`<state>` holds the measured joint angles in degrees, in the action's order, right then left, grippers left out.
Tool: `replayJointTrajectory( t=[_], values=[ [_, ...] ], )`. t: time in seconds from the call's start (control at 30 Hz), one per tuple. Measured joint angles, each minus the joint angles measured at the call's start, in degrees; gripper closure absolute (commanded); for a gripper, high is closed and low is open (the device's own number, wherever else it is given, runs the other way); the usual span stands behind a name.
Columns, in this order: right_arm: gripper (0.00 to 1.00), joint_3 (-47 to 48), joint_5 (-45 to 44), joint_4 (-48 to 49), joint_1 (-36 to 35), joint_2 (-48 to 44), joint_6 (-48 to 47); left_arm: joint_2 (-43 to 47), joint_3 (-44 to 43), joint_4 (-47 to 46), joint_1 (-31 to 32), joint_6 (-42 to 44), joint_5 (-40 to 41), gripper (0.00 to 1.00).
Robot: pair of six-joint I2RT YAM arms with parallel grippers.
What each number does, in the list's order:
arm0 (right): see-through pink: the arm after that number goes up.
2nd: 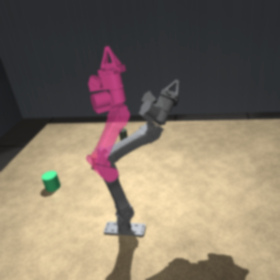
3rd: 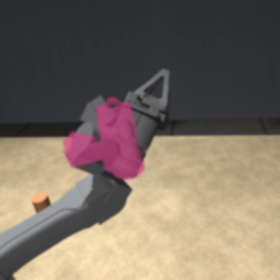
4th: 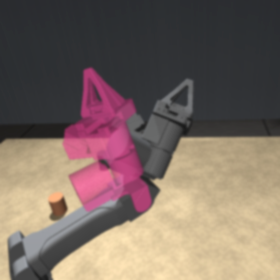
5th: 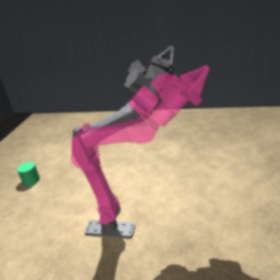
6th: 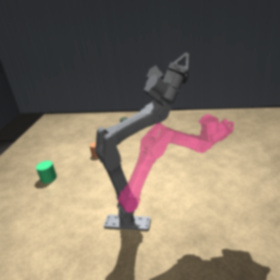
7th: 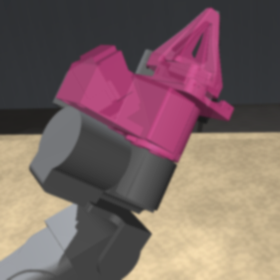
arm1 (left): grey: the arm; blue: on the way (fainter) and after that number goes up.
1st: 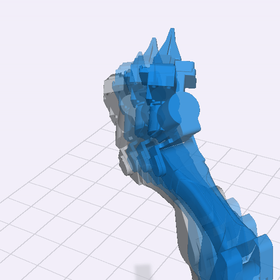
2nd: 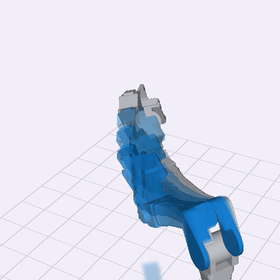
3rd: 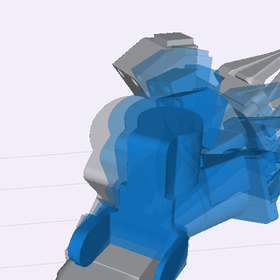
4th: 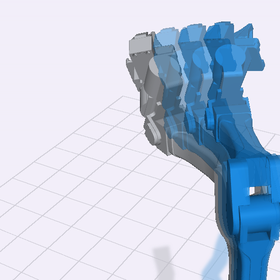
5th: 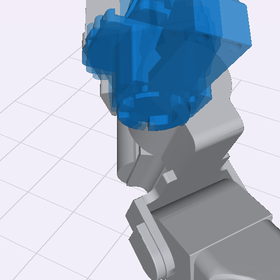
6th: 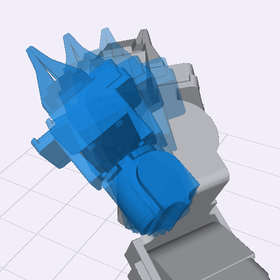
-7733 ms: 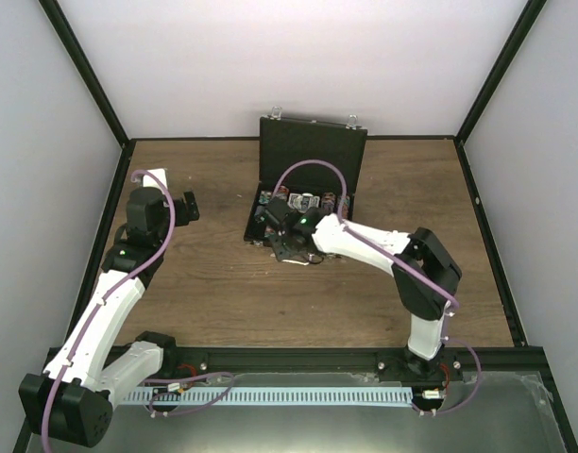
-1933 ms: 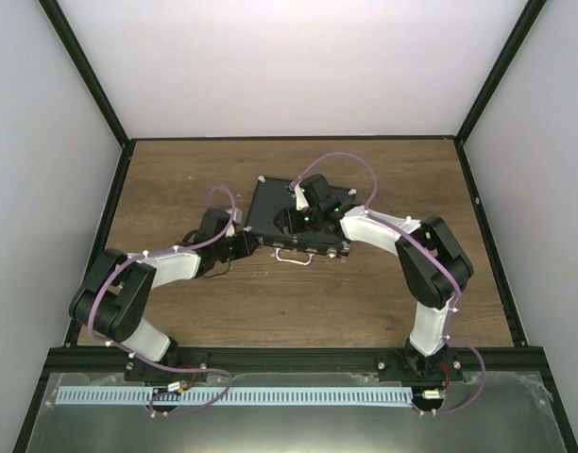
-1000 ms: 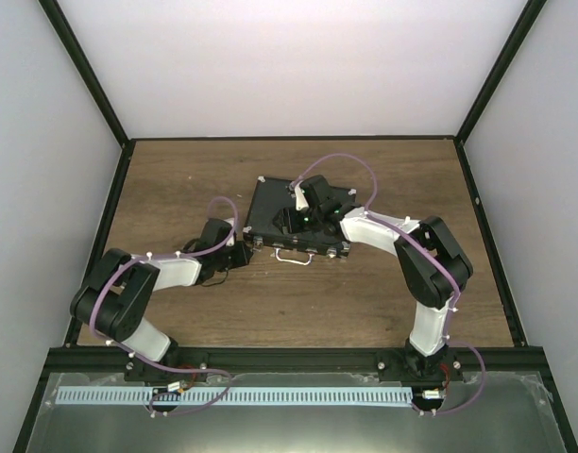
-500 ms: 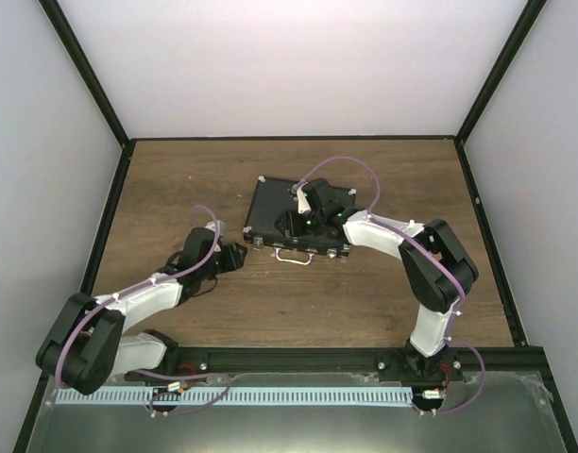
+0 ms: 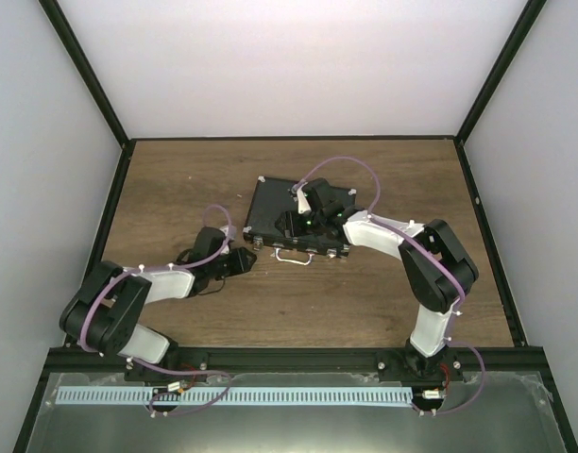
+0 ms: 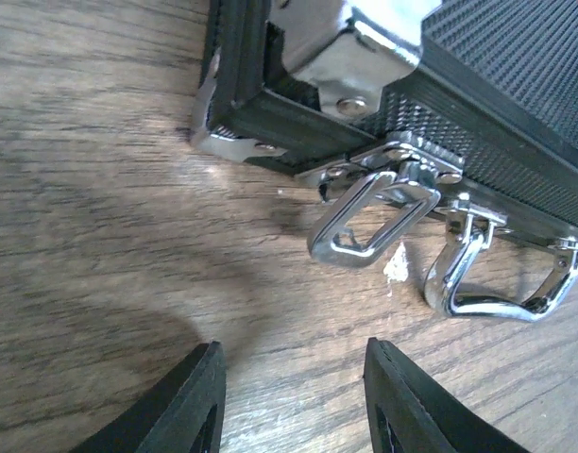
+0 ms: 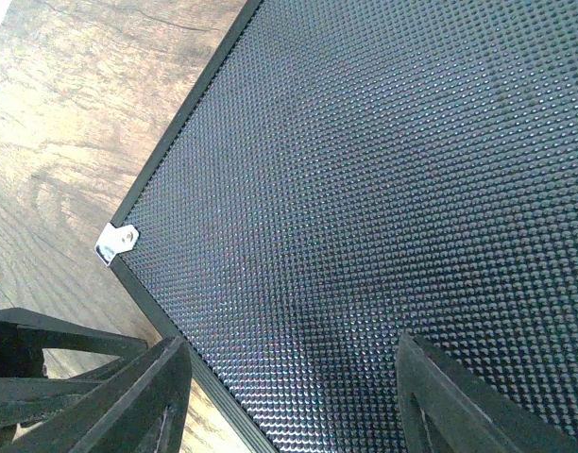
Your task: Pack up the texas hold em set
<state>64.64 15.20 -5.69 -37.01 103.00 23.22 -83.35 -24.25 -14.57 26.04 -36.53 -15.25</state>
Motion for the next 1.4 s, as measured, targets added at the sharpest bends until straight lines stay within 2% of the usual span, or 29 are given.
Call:
replayJointTrajectory(
  t=[0.47,0.97,1.4],
  values=[
    [0.40,-0.72,0.04,0.96,0.00,-0.22,-0.02,-4.33,-2.97,-1.68,0.00,0.87,2.21,0.68],
    [0.41,-0.72,-0.11,0.87,0.00,-0.22,-0.04,-5.81,-3.43,-3.67,0.00,0.94,3.58,0.67],
    [0.43,-0.61,-0.48,0.70,0.00,0.00,0.00,-8.04,-4.17,-6.32,0.94,0.59,5.88,0.73]
  ],
)
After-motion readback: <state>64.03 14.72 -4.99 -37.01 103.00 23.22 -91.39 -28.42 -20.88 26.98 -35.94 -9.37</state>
